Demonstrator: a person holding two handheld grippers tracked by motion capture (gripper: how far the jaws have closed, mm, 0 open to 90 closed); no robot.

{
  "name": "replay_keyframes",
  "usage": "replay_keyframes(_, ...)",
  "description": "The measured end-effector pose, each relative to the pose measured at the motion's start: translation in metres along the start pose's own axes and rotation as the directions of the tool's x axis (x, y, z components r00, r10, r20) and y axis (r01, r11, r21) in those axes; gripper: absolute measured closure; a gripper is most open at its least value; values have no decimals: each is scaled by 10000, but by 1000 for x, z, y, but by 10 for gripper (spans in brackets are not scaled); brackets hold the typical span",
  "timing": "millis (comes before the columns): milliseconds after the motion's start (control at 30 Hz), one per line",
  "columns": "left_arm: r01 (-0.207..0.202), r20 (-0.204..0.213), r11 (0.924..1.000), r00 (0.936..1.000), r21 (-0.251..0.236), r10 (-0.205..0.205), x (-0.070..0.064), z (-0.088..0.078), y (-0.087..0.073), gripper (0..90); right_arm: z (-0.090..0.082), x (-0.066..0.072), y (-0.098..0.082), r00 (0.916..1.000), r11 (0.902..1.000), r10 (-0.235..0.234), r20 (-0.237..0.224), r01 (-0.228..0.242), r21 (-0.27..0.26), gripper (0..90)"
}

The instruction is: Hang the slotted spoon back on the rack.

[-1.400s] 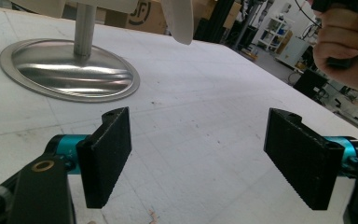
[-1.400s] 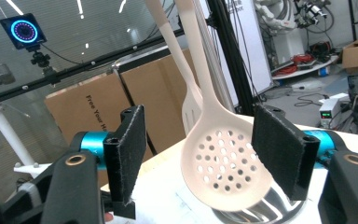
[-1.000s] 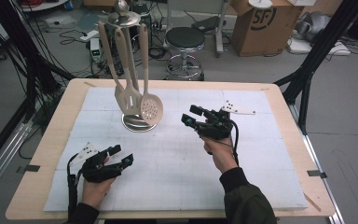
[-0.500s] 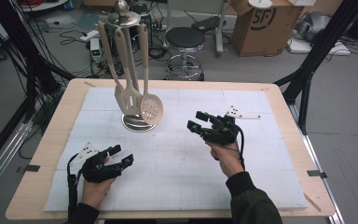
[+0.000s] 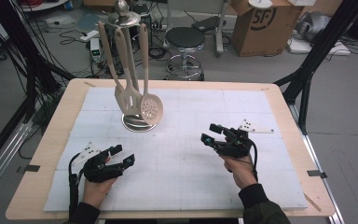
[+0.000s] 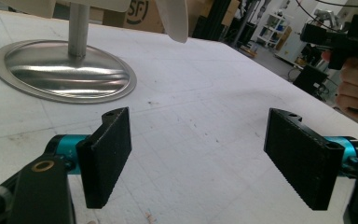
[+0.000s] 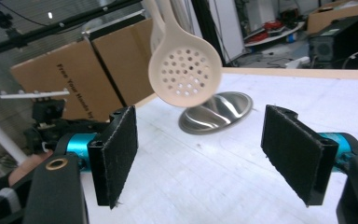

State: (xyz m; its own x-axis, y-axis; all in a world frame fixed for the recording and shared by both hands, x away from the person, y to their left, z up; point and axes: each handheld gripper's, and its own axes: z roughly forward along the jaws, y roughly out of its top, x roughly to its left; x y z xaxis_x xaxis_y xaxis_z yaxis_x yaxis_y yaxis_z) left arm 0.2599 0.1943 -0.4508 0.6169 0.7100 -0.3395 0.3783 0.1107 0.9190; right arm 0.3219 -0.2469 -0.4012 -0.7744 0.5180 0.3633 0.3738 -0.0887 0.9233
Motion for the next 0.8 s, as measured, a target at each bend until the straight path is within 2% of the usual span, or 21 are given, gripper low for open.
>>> replay_keyframes(200,-54,34,10000,10000,-3,54,-1,3,0,237,-14,-7,-10,9995,9999,144,290,-143,-17,264)
replay_keyframes(400,-51,58,10000,10000,-23,51,-2,5,1,237,-27,-8,-23,9979,9998,-46,639,34,183,260)
replay_keyframes(633,-135,58,9999,9999,22,135,-3,8,1,237,-41,-12,-35,9956,9996,232,906,-244,126,254)
replay_keyframes(800,-102,93,9999,9999,-46,102,-4,11,1,237,-47,-12,-40,9942,9997,214,1050,-228,120,241)
